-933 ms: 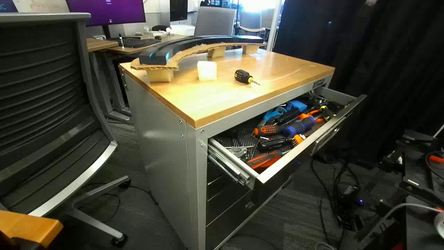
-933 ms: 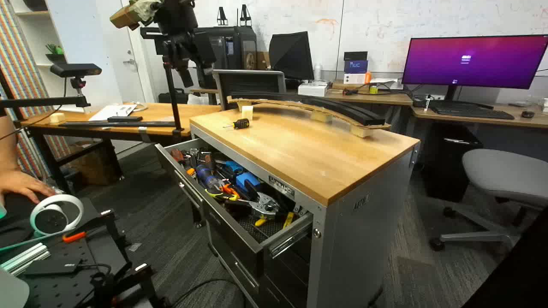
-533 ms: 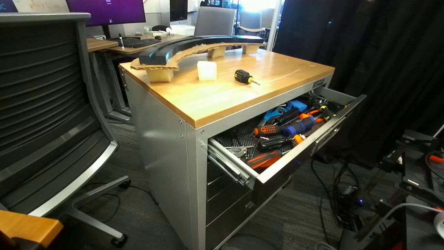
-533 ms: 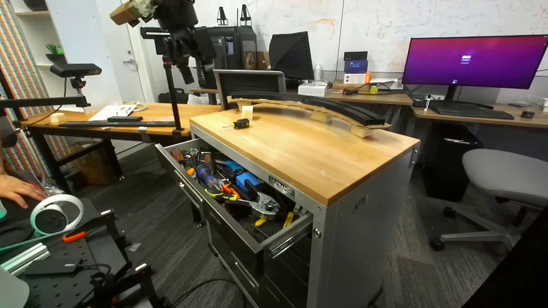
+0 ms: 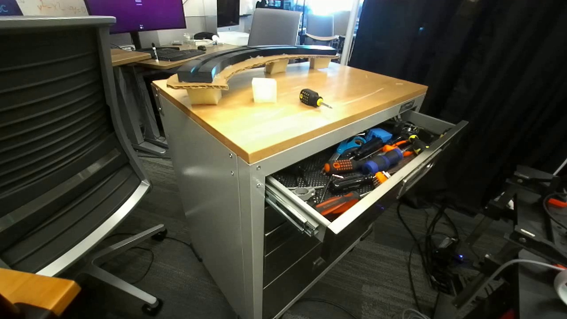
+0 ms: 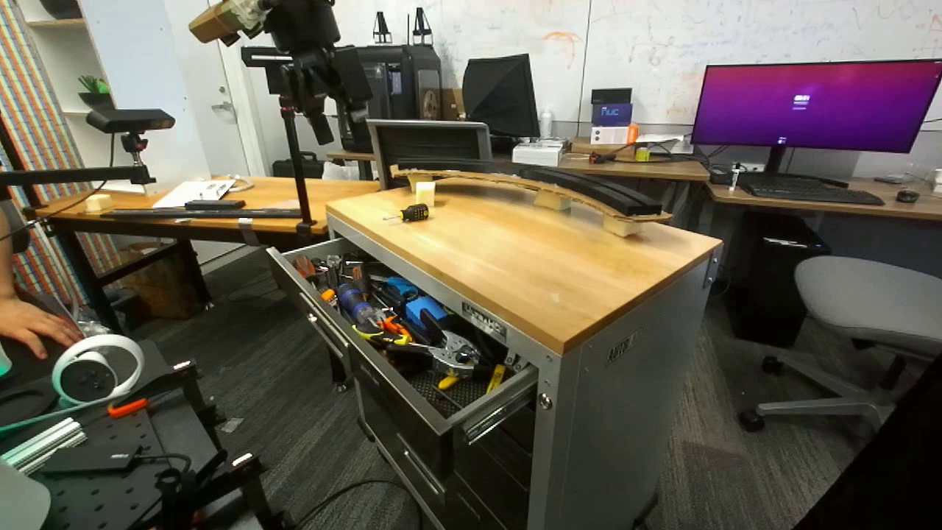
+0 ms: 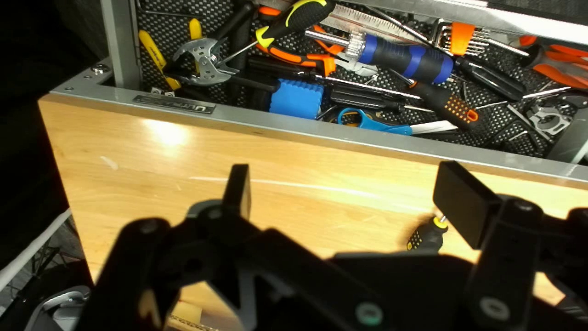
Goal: Put the screwdriver in the open drawer and then close the drawer
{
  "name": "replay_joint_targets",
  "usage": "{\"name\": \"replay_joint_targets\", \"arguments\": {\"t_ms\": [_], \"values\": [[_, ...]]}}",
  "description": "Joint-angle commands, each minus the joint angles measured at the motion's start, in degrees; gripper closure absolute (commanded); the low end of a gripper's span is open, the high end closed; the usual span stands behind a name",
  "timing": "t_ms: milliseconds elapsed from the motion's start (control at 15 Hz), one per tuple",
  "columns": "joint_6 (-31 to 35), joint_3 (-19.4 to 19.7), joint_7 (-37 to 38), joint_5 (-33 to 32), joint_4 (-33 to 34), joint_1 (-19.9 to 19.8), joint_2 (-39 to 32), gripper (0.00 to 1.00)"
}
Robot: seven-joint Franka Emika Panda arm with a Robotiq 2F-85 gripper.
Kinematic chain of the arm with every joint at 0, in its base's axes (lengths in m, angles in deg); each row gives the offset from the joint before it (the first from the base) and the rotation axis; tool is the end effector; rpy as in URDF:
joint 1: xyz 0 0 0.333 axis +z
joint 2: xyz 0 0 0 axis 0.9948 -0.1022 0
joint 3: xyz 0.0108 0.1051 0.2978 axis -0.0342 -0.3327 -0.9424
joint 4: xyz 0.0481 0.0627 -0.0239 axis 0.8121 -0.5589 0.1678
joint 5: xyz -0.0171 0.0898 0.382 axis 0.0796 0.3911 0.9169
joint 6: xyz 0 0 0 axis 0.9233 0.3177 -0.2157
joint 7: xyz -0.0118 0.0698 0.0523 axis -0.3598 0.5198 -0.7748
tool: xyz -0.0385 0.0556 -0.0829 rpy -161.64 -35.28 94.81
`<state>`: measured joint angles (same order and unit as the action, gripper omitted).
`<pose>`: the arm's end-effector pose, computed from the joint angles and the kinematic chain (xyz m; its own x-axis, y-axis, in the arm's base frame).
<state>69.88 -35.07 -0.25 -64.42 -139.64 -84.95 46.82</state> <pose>0.4141 0.0273 0.4626 0.9797 0.0752 0.1856 0.0508 -0.9898 0.1332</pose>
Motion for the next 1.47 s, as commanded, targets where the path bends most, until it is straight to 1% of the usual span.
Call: {"name": "replay_joint_targets", "arguments": {"t_ms": [0,133,200,333,533,733,867,933,1067,1133,1200,1267,1400], "values": [[-0.19,0.44,0.20,-0.24,0.12,0.49,-0.02,0.00],[-0.19,0.44,0.20,-0.24,0.12,0.49,-0.02,0.00],[1.49,0.34,0.56,0.26,0.73,0.71,-2.15,0.00],[4.72,-1.46,2.73,-0.46,2.20,1.08,-7.50,0.00],[12.09,-3.71,5.38,-0.02,4.55,2.76,-15.34,0.00],[19.29,-5.94,9.96,-1.86,8.33,4.10,-23.90,0.00],[23.15,-6.26,12.40,-2.84,11.06,5.24,-29.12,0.00],[25.39,-6.18,14.35,-4.19,12.77,5.96,-32.34,0.00],[28.61,-4.94,17.86,-6.02,15.35,7.75,-36.46,0.00],[30.88,-3.65,21.64,-9.29,16.55,8.95,-38.57,0.00],[33.00,-2.18,24.52,-11.23,17.67,10.37,-40.57,0.00],[35.03,-2.60,27.67,-13.27,18.84,9.79,-42.80,0.00],[38.15,0.31,33.43,-17.87,20.55,12.04,-45.48,0.00]]}}
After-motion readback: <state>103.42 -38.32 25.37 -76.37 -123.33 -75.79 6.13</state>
